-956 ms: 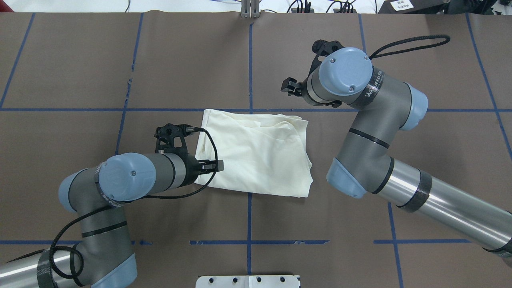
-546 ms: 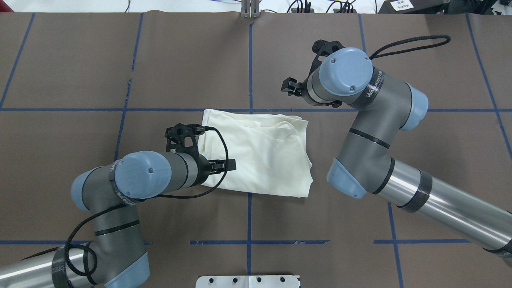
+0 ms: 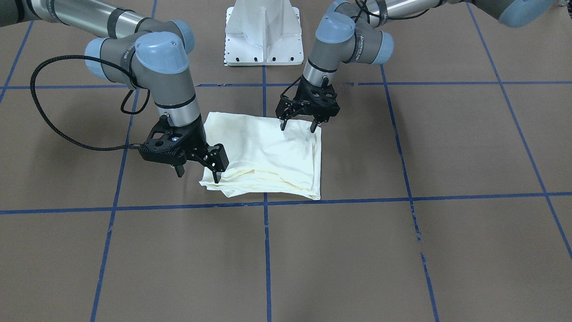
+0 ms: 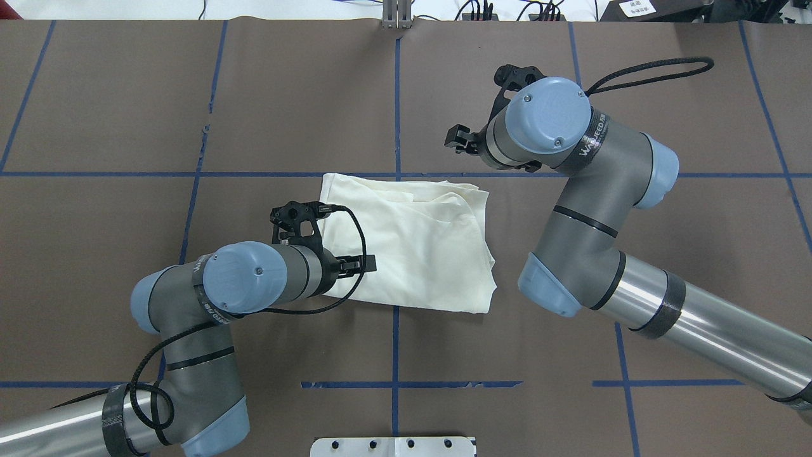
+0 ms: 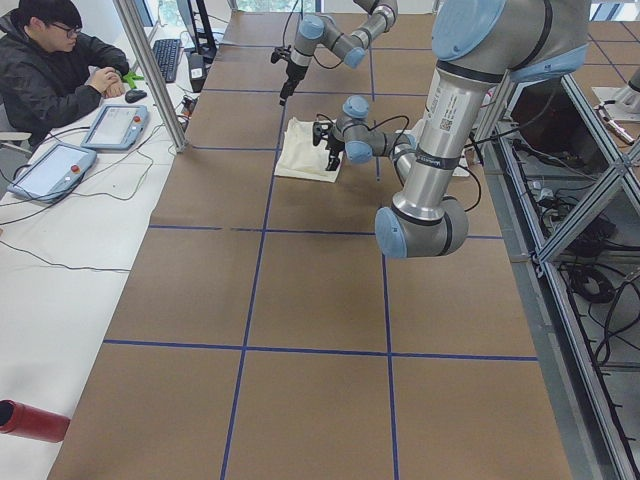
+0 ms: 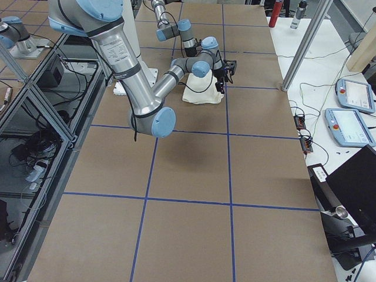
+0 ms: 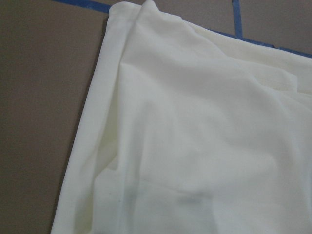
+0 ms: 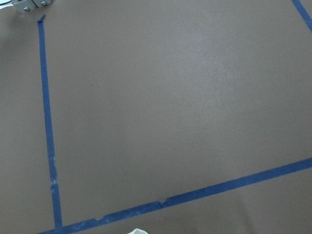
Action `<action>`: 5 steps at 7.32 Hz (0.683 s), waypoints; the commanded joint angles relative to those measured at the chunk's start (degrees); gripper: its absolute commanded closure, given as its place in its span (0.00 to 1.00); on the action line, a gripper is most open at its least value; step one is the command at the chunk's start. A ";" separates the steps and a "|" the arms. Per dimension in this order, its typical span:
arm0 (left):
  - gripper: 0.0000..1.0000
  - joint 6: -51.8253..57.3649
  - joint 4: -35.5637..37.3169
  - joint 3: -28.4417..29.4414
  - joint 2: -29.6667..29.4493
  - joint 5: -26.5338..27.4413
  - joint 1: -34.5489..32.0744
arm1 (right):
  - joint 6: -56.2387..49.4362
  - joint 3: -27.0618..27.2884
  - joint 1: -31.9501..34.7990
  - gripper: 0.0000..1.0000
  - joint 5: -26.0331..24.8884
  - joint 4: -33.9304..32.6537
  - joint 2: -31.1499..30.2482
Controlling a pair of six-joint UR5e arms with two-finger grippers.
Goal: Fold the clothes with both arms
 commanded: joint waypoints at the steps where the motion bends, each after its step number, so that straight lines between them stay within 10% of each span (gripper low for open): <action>1: 0.00 0.10 0.09 0.51 0.14 0.00 2.04 | 0.00 0.03 -0.04 0.00 0.00 0.07 -0.31; 5: 0.00 0.54 0.36 -1.23 0.50 -0.09 3.01 | -0.18 0.20 -0.13 0.00 0.09 0.07 -0.57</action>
